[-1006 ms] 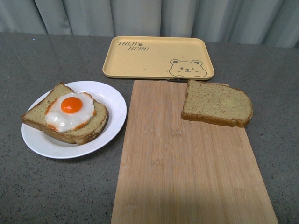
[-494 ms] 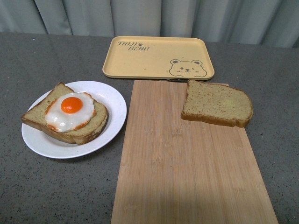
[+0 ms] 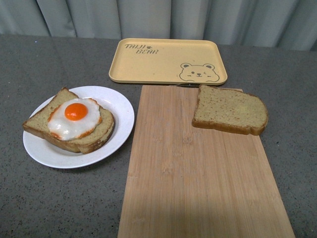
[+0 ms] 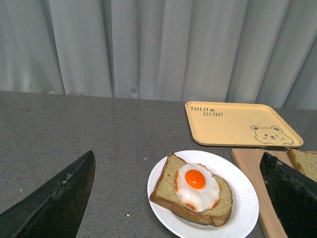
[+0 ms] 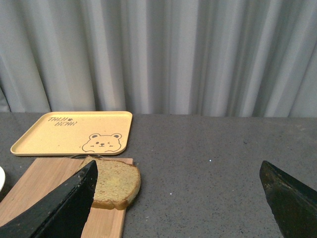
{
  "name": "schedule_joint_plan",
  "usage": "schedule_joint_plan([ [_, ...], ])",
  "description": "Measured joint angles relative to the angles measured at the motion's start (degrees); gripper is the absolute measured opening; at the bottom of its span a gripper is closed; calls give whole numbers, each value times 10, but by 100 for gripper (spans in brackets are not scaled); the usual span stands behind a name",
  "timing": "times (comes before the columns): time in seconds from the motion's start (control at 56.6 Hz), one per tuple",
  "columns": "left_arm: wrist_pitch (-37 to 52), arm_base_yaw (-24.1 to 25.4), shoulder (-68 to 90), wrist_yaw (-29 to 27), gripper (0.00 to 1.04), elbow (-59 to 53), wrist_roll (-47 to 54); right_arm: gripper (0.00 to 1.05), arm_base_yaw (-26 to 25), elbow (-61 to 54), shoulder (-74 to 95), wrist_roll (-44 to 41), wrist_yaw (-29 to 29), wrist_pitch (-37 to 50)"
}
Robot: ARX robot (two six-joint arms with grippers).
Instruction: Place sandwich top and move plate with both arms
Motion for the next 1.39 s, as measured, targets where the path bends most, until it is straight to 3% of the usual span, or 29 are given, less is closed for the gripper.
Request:
schedule_joint_plan([
  [0.741,0,0,0,0,98,0,0,95,1,0,0,0,4,0],
  [0.812,0,0,0,-1,98,0,0,95,47,9,62,-78,195,26],
  [0.865,0,0,0,-1,98,0,0,95,37,12,106,-104,226,46],
  [0.971,0,0,0,0,98,0,0,95,-34,30,238,-121,165,121],
  [1.112,0,0,0,0,98,0,0,95,-113,82,453,-118,28,238],
  [1.253,0,0,0,0,98,0,0,95,-136,159,661,-90,-63,269],
  [1.395,0,0,0,0,98,0,0,95,-134,225,787,-34,-116,257],
])
